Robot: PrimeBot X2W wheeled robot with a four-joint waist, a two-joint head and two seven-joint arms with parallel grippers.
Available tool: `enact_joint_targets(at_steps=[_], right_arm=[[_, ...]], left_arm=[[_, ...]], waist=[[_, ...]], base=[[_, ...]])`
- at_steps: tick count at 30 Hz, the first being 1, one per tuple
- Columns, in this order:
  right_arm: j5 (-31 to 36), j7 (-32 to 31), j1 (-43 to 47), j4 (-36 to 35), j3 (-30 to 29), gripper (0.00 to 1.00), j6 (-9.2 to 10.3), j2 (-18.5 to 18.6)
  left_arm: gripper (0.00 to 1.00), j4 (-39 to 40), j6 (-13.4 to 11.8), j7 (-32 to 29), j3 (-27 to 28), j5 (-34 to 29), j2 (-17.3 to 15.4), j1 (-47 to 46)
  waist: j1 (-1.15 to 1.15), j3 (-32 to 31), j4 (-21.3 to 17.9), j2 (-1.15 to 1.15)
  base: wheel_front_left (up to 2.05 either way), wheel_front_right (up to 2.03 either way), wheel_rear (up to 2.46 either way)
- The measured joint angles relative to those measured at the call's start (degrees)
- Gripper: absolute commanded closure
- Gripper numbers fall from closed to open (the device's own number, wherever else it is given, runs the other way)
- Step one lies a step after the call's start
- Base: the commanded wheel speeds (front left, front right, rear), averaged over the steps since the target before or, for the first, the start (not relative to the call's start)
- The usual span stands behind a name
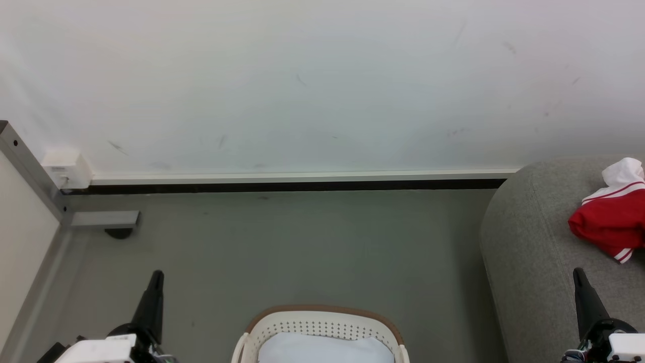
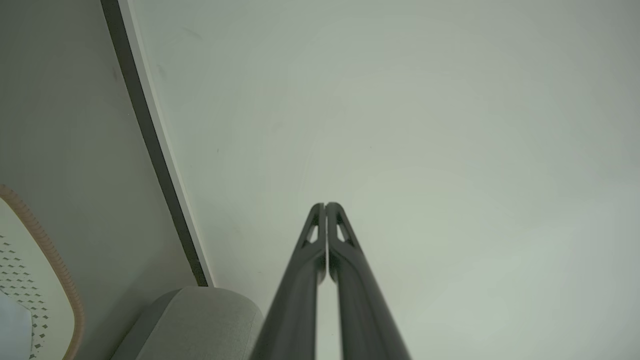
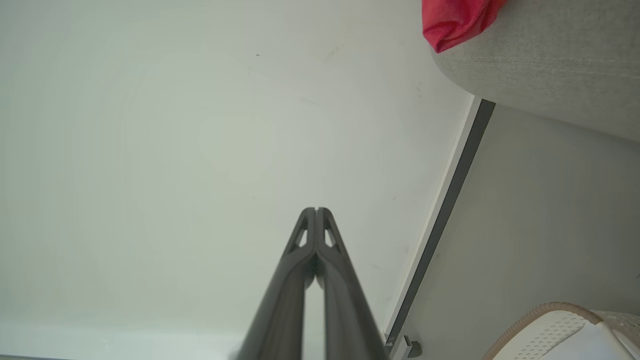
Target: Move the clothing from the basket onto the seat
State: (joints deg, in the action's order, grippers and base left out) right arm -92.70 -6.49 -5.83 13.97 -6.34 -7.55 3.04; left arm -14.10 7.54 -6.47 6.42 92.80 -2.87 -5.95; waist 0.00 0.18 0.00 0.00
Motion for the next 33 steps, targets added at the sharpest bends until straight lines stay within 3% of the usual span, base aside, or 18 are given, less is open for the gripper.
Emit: enact_joint_targets(at_steps=[33], right_arm=[[0.0,0.0,0.0,0.0,-0.1,1.0,0.0,-0.1]], left_arm=[[1.0,0.0,0.0,0.0,0.1,0.0,0.0,0.0]], waist=[[0.0,0.0,0.0,0.0]], base=[[0.0,0.0,0.0]])
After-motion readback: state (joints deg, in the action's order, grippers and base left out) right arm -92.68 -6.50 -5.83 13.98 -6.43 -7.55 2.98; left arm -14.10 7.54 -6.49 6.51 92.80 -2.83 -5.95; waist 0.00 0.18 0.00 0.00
